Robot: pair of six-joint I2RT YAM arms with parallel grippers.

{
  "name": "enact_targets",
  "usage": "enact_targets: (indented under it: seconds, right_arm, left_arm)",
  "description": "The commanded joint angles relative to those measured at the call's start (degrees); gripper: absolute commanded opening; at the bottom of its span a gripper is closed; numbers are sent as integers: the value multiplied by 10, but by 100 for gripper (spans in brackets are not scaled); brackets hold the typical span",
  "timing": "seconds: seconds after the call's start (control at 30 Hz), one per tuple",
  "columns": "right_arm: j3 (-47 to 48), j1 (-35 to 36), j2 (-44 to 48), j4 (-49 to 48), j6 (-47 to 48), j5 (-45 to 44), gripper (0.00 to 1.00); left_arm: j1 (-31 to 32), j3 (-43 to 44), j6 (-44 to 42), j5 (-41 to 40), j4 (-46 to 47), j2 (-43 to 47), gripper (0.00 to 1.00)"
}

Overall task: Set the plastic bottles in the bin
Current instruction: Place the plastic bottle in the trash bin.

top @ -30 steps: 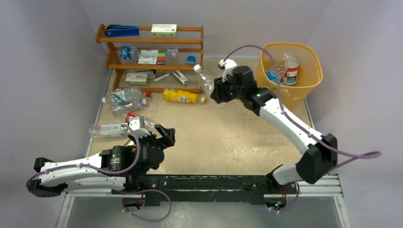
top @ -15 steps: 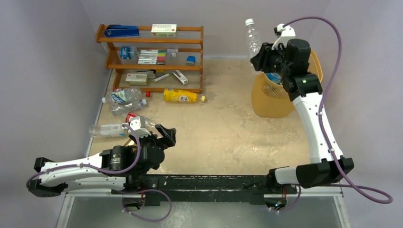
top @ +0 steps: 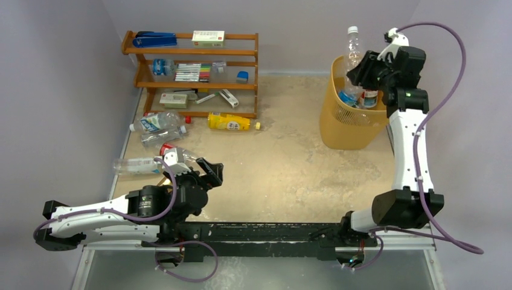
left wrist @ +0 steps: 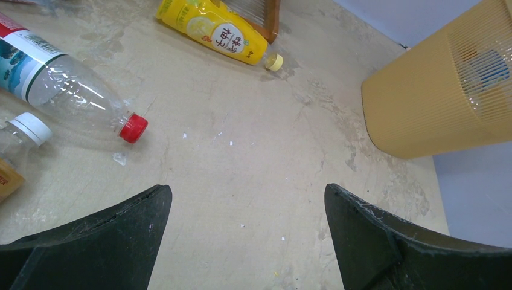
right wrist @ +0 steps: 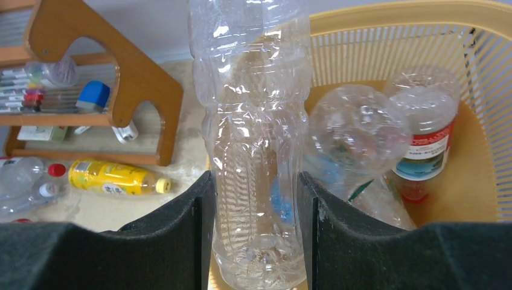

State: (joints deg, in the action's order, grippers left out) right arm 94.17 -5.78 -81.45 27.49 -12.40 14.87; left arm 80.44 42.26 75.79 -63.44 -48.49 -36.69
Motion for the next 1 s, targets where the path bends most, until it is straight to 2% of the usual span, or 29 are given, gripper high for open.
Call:
enact_targets:
  seconds: [0.0,0.3,0.63,0.77,0.9,0.97]
  right_arm:
    - [15,-53,-7,-22,-22,61,42]
    - [13,-109,-22,-11,-26,31,43]
    - [5,-115,-13,-9,-26,-21,46]
    - [4,-115,-9,-12,-32,7,52]
    - [-3,-115,0,-20,-34,12,67]
    - [-12,-115,8,-26,-32,23,70]
  left_arm:
    - [4,-3,-4,-9,5,4,98]
    - [3,-3,-6,-13,-6,21,98]
    - [4,8,-20,-15,-23,41,98]
    - [3,3,-19,-15,-22,51,98]
    - [3,-3,-19,-10,-17,56,98]
    - [4,-5,-18,-8,-14,56,98]
